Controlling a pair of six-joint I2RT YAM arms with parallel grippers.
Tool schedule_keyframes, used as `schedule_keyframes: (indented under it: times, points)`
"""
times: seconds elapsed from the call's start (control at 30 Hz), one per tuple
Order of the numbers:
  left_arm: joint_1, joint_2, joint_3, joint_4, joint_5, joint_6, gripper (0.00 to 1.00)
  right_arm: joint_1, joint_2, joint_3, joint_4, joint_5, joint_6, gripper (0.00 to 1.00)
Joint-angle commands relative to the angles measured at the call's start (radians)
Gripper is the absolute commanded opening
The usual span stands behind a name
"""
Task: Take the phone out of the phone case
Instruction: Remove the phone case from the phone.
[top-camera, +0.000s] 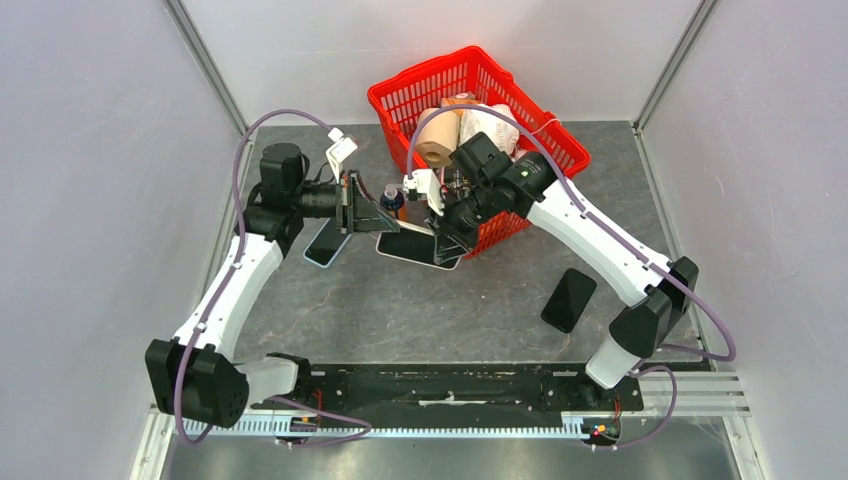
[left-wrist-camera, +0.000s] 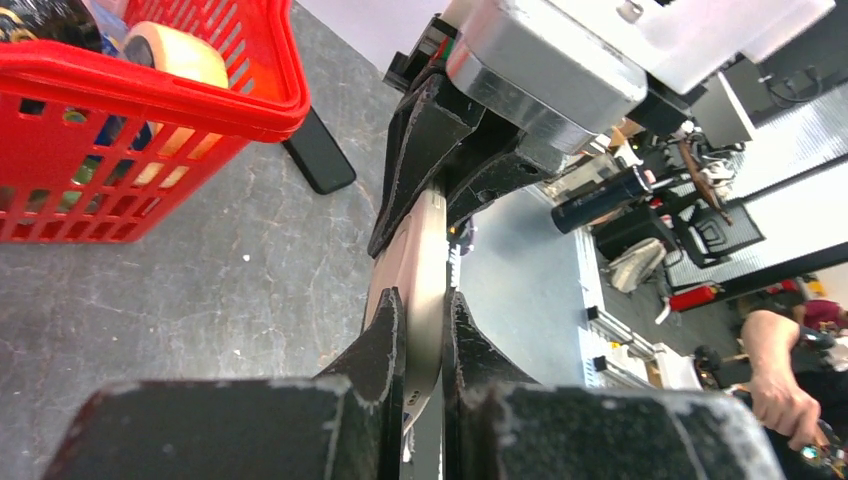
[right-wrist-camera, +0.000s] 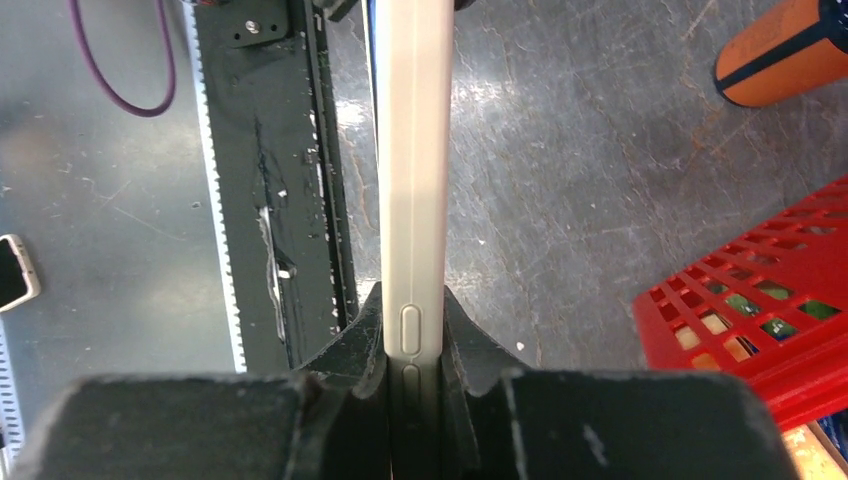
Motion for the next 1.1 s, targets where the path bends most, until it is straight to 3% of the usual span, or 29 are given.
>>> schedule_keyframes:
  times: [0.0,0.33,0.7,1.07]
  points:
    - [-0.001,0.024,-0.028,0.093,-0.019,-0.305,0.02,0.069,-0.045,-0.001,0.140,0.174,-0.062,0.00]
    - [-0.001,0.074,-0.196,0.502,-0.053,-0.758,0.02,0.117,-0.008,0.045,0.171,0.346,-0.082,0.00]
    - [-0.001,0.166,-0.248,0.555,-0.104,-0.910,0.02,0.171,0.034,0.093,0.168,0.468,-0.089,0.00]
    - [-0.002,0.207,-0.247,0.451,-0.147,-0.901,0.02,0.178,0.051,0.133,0.162,0.505,-0.071,0.00]
